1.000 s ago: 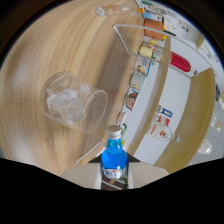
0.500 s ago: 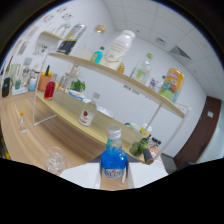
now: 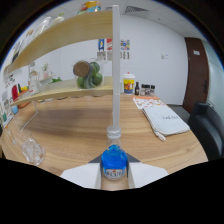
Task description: Make me a cup of Mount Fuji.
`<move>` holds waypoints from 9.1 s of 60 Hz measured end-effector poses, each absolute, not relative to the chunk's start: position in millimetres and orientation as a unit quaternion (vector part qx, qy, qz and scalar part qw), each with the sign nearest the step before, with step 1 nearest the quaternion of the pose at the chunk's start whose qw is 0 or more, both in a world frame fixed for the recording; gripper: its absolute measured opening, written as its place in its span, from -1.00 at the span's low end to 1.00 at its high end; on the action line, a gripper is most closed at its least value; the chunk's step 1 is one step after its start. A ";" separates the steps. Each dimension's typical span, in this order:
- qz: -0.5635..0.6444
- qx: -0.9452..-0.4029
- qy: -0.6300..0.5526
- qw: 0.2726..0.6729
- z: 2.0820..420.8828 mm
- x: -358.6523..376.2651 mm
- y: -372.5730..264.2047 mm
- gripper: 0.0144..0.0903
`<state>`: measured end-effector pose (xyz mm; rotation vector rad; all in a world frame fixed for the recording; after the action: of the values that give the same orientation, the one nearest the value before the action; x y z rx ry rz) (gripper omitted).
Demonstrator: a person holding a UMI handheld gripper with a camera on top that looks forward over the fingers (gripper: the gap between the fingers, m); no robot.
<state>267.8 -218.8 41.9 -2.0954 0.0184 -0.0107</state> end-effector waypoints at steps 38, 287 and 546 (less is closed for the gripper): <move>-0.007 -0.899 0.032 0.436 11.8 275.3 -245.2 0.10; 0.184 -0.764 0.129 0.605 195.5 -77.4 -208.6 -0.31; -0.363 -0.711 -0.428 0.423 129.9 143.9 -211.1 -0.14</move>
<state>143.9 -211.1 129.9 -1.7808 -1.0724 -0.9091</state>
